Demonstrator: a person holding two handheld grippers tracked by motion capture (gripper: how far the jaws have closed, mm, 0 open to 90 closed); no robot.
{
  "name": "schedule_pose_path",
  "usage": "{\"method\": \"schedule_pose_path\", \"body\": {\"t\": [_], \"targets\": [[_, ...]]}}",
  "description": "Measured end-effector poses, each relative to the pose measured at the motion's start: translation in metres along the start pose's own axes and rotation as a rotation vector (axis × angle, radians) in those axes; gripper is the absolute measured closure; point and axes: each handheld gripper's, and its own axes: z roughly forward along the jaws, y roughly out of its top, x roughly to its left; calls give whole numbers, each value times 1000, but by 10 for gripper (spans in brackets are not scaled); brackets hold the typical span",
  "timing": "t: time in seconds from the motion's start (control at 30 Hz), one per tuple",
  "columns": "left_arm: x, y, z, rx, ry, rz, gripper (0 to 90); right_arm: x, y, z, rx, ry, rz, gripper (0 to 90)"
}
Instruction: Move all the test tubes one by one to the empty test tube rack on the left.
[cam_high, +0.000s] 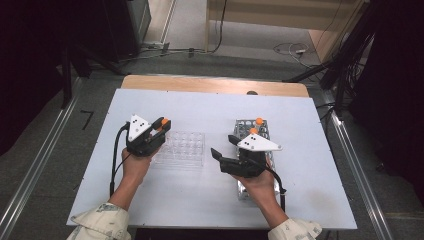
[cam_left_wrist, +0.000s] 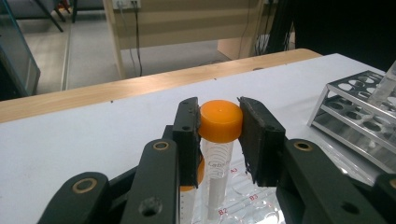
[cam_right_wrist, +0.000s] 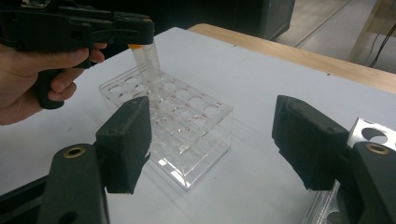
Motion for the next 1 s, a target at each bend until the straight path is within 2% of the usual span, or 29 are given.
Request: {"method": "schedule_pose_path", "body": {"t": [0.2, 0.27, 0.53, 0.67, 0.83, 1.0], "targets": [[-2, -1, 0, -7, 13, 24, 657, -1, 0, -1, -1, -1, -1, 269], [-2, -1, 0, -6, 10, 20, 612, -1, 0, 0, -1, 0, 0, 269], [-1, -1, -1, -14, -1, 17, 569, -1, 0, -1, -1, -2, 3, 270], [-1, 2, -4, -35, -13, -1, 505, -4, 0, -4, -9, -13, 8, 269], [-4, 7, -7, -60, -23, -22, 372, -11, 1, -14, -32, -34, 14, 270], [-10, 13, -9, -65, -41, -24, 288, -20, 0, -26, -53, -62, 17, 272]]}}
